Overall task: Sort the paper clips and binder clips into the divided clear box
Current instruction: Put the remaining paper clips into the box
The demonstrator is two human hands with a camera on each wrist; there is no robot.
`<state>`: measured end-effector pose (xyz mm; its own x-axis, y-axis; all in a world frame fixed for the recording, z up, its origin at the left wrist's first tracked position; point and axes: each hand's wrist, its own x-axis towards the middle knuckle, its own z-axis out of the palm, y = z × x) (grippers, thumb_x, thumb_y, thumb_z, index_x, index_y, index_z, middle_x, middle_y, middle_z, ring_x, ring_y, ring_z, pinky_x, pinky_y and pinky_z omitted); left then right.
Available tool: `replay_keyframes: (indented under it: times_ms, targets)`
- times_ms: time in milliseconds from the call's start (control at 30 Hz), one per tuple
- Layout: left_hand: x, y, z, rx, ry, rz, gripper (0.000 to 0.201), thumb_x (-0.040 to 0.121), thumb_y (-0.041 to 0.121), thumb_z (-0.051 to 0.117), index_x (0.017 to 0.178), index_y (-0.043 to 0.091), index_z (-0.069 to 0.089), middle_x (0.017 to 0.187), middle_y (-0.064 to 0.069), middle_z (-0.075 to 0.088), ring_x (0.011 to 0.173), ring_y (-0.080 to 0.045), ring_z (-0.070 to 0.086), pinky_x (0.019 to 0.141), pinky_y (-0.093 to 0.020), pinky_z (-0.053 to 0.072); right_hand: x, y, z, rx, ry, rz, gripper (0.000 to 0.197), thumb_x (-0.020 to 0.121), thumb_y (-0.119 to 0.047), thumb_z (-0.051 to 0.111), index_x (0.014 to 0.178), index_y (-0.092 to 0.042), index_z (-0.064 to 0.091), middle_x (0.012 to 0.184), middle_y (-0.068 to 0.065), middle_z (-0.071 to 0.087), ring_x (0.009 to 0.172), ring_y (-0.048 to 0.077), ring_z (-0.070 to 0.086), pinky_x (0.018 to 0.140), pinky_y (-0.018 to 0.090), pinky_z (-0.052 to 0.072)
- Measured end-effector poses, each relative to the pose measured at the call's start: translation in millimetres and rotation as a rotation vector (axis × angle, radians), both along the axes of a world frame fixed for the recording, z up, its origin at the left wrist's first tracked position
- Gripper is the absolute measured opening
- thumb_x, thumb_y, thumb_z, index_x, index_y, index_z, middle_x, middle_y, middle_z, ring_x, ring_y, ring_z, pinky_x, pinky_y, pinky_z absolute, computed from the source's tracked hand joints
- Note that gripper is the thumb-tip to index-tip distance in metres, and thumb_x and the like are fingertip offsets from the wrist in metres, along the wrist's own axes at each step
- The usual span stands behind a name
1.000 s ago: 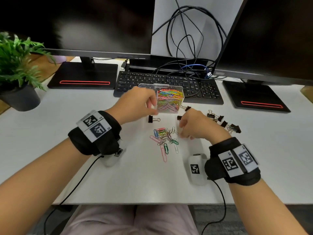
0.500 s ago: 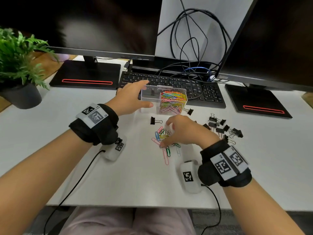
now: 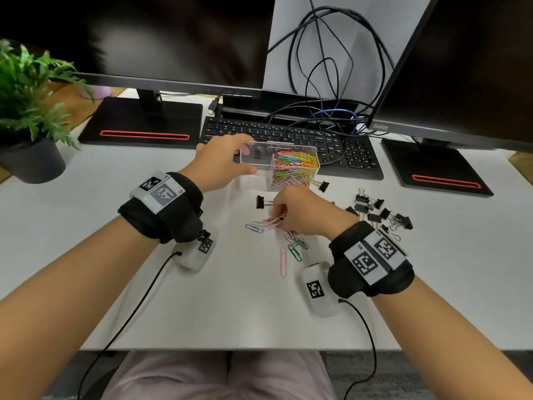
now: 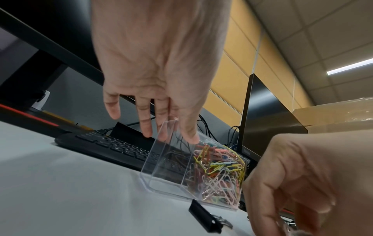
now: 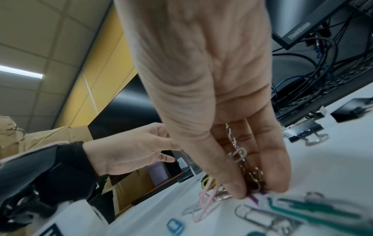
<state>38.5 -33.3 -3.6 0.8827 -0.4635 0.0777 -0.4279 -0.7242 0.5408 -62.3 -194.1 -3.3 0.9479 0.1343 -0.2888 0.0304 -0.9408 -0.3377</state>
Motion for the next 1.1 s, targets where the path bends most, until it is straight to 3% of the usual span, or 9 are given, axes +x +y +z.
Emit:
replay_keyframes:
  times_ms: [67,133,200,267,333,500,800,933,1100]
  targets:
    - [0,0,0,0.003,0.000,0.003,0.058,0.087,0.036,0.069,0.139,0.025,0.047,0.129,0.004,0.061,0.125,-0.022,0.050,0.108,-0.051,0.027,-1,-2,1,0.033,-0.029,-0.003,0.019,0.081,0.003,0.065,0.095,-0.007,0.073,0.093,0.006,0.069,0.077,0.015,0.061,0.064,0.021,0.044]
    - [0,1,0,0.000,0.004,0.003,0.057,0.087,0.035,0.069,0.138,0.025,0.047,0.129,0.004,0.061,0.124,-0.022,0.051,0.108,-0.051,0.026,-2,-6,3,0.083,-0.044,-0.025,0.018,0.078,0.005,0.068,0.091,-0.005,0.075,0.076,0.001,0.066,0.054,0.000,0.057,0.051,0.013,0.046]
    - [1,1,0,-0.002,0.003,0.001,0.055,0.087,0.036,0.070,0.137,0.025,0.049,0.128,0.005,0.061,0.123,-0.022,0.051,0.106,-0.049,0.026,-2,-10,4,0.120,-0.049,-0.070,0.019,0.075,0.007,0.069,0.088,-0.005,0.077,0.062,-0.005,0.061,0.046,-0.001,0.057,0.052,0.014,0.053]
    - [1,1,0,0.003,0.000,0.000,0.053,0.087,0.036,0.070,0.135,0.026,0.050,0.127,0.006,0.061,0.123,-0.022,0.051,0.105,-0.047,0.026,-2,-15,5,0.160,-0.062,-0.133,0.021,0.072,0.010,0.070,0.085,-0.005,0.077,0.064,0.001,0.064,0.054,0.012,0.065,0.061,0.032,0.060]
    - [1,1,0,0.008,0.000,0.000,0.053,0.087,0.036,0.069,0.136,0.026,0.049,0.127,0.005,0.061,0.123,-0.023,0.051,0.105,-0.047,0.026,-2,-22,6,0.229,-0.068,-0.215,0.020,0.073,0.012,0.068,0.084,-0.004,0.074,0.071,0.009,0.067,0.063,0.029,0.069,0.062,0.040,0.061]
    - [1,1,1,0.003,0.004,0.002,0.054,0.088,0.036,0.069,0.137,0.027,0.048,0.128,0.004,0.061,0.123,-0.024,0.051,0.104,-0.045,0.025,-2,-37,11,0.305,-0.074,-0.319,0.016,0.076,0.010,0.069,0.075,-0.005,0.073,0.067,0.010,0.068,0.058,0.020,0.066,0.059,0.033,0.061]
    - [1,2,1,-0.014,0.019,-0.003,0.053,0.089,0.037,0.067,0.137,0.028,0.048,0.129,0.005,0.061,0.124,-0.024,0.050,0.104,-0.043,0.025,9,-56,39,0.445,-0.237,-0.441,0.012,0.076,0.003,0.075,0.070,-0.007,0.075,0.072,0.018,0.072,0.071,0.032,0.072,0.063,0.033,0.060]
    - [1,2,1,-0.021,0.025,0.000,0.053,0.089,0.037,0.067,0.138,0.028,0.047,0.129,0.006,0.061,0.123,-0.023,0.051,0.104,-0.042,0.025,29,-58,57,0.528,-0.359,-0.519,0.022,0.077,0.003,0.074,0.063,-0.015,0.072,0.073,0.015,0.072,0.072,0.029,0.072,0.074,0.043,0.060]
    - [0,1,2,-0.016,0.029,0.003,0.053,0.089,0.037,0.067,0.137,0.028,0.048,0.128,0.005,0.061,0.122,-0.023,0.051,0.104,-0.042,0.025,52,-52,52,0.415,-0.428,-0.545,0.026,0.077,-0.006,0.076,0.059,-0.023,0.069,0.072,0.004,0.071,0.075,0.020,0.071,0.076,0.036,0.060]
